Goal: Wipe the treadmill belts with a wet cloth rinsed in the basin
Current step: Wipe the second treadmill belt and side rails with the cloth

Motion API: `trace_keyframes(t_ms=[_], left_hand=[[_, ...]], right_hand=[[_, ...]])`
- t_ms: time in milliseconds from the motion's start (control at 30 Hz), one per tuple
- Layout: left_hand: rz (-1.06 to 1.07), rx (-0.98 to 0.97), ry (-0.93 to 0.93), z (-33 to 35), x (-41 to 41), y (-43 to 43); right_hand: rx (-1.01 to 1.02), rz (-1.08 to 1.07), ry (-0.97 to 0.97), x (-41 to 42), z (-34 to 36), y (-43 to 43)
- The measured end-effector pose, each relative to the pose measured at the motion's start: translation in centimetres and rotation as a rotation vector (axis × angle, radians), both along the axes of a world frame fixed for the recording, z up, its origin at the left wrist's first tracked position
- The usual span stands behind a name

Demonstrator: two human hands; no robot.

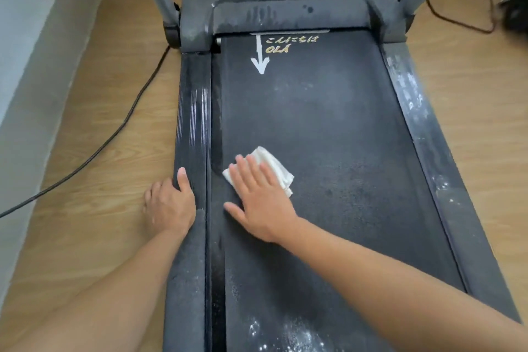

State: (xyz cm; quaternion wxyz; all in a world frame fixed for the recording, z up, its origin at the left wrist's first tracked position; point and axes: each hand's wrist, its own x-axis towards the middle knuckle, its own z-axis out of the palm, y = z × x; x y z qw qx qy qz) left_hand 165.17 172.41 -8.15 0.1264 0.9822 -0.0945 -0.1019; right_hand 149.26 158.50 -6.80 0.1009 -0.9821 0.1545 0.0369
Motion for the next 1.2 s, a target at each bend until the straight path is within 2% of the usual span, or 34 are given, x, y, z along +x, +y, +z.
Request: trace_keyframes(t_ms=[67, 133, 200, 333, 433, 533, 600, 733, 833, 900, 967, 1100, 1133, 1200], left_hand=[[-0.002, 0.017, 0.001, -0.1, 0.0, 0.1], [0.001, 0.013, -0.021, -0.4, 0.1, 0.2], [0.006, 0.015, -0.023, -0.5, 0.1, 0.2], [0.014, 0.014, -0.043, -0.7, 0.2, 0.2], [0.019, -0.005, -0.048, -0.3, 0.1, 0.0], [0.033, 0.017, -0.068, -0.2, -0.1, -0.1], [0.039, 0.025, -0.075, -0.1, -0.2, -0.3], [0.051, 0.091, -0.067, -0.2, -0.2, -0.3], [0.039, 0.107, -0.095, -0.5, 0.0, -0.2], [0.038, 0.079, -0.104, -0.7, 0.1, 0.1], [0.053, 0.027, -0.094, -0.6, 0.2, 0.1], [0.067, -0.031, -0.075, -0.2, -0.3, -0.1], [0.068, -0.043, -0.073, -0.1, -0.3, -0.1], [0.06, -0.058, -0.072, -0.1, -0.2, -0.2]], right_hand=[[-0.011, 0.178, 0.012, -2.3, 0.0, 0.3], [-0.025, 0.216, 0.007, -4.8, 0.1, -2.1], [-0.034, 0.035, 0.01, -7.1, 0.2, -6.9], [-0.013, -0.544, 0.091, -16.2, 0.5, -17.4], [0.057, -0.721, 0.094, -18.4, 0.8, -18.4], [0.096, -0.836, 0.068, -13.2, 0.9, -14.3], [0.077, -0.674, 0.042, -8.5, 0.6, -10.5], [0.06, -0.14, 0.016, 1.0, 0.8, -1.9], [-0.008, 0.207, 0.045, 1.6, 0.4, 1.6], [-0.023, 0.305, 0.019, -1.7, 0.0, 0.9], [-0.014, 0.206, -0.014, -5.2, -0.1, -2.1], [-0.002, -0.412, 0.058, -15.2, 0.2, -12.6], [0.009, -0.532, 0.084, -18.2, 0.5, -14.8], [0.024, -0.637, 0.127, -21.6, 0.9, -16.7]])
